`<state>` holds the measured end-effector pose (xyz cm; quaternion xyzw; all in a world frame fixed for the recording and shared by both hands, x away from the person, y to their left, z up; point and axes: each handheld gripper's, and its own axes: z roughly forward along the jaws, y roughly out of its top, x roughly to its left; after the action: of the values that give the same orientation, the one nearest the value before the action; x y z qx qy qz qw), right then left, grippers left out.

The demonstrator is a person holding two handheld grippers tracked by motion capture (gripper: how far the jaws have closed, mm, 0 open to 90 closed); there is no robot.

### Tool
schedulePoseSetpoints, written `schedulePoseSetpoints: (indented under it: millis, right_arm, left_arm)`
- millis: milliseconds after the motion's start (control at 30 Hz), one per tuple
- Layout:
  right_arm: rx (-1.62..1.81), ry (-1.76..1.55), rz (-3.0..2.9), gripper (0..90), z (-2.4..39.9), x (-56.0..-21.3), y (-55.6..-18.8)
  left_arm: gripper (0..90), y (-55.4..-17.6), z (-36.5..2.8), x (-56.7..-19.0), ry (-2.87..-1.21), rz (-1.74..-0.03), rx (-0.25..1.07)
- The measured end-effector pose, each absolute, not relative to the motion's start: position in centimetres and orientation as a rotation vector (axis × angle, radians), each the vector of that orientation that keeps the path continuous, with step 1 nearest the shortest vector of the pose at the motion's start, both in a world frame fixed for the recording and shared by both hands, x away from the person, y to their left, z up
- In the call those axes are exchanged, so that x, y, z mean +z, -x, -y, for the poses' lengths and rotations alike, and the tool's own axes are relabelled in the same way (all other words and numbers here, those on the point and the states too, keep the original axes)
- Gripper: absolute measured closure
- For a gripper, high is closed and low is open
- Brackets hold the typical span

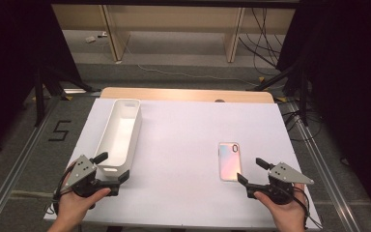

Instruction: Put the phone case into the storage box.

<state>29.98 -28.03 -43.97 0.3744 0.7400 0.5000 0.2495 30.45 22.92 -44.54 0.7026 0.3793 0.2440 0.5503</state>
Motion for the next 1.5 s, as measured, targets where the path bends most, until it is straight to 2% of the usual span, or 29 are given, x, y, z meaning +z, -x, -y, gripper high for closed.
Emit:
schedulePoseSetpoints:
  millis: [367,433,500,533,567,600,700,733,767,800,1067,1267,1500]
  right_arm:
    - [1.351,-1.009,-2.02,16.7,27.8,-43.8,-30.2]
    - [1.325,-0.997,-2.032,20.4,27.9,-43.6,-30.3]
    - [1.334,-1.002,-2.031,29.2,28.0,-43.2,-30.4]
    - [1.334,-1.002,-2.031,29.2,28.0,-43.2,-30.4]
    - [1.326,-0.991,-2.025,37.7,28.2,-43.2,-30.6]
    - [1.268,-0.977,-2.048,57.0,28.6,-42.8,-30.6]
    - [1.217,-1.018,-2.068,75.6,29.1,-42.7,-30.5]
    - [1.217,-1.018,-2.068,75.6,29.1,-42.7,-30.5]
    - [1.158,-1.039,-2.09,86.7,29.4,-42.7,-30.6]
    - [1.157,-1.042,-2.09,90.0,29.4,-42.9,-30.8]
    - [1.056,-1.086,-2.185,90.0,29.1,-43.6,-32.0]
    - [0.895,-1.172,-2.343,90.0,28.6,-45.9,-33.6]
    - [0.842,-1.222,-2.4,90.0,27.8,-46.7,-34.2]
  left_arm:
    - [2.7,-30.3,-23.1,-44.5,-1.657,-0.891,0.569]
    - [2.9,-30.3,-23.1,-44.5,-1.656,-0.889,0.571]
    - [3.0,-30.3,-23.1,-44.5,-1.65,-0.891,0.567]
    - [3.0,-30.3,-23.1,-44.5,-1.65,-0.893,0.566]
    - [3.1,-30.3,-23.0,-44.5,-1.65,-0.894,0.565]
    - [3.3,-30.3,-23.0,-44.5,-1.649,-0.893,0.568]
    - [3.4,-30.4,-23.0,-44.5,-1.651,-0.892,0.568]
    - [3.4,-30.4,-23.0,-44.5,-1.652,-0.892,0.568]
    - [3.5,-30.4,-23.0,-44.5,-1.651,-0.893,0.568]
    - [3.5,-30.4,-23.0,-44.6,-1.65,-0.892,0.566]
    - [3.8,-30.4,-23.0,-44.5,-1.651,-0.894,0.569]
    - [4.0,-30.4,-23.0,-44.5,-1.653,-0.891,0.57]
    - [4.1,-30.4,-23.0,-44.5,-1.652,-0.892,0.569]
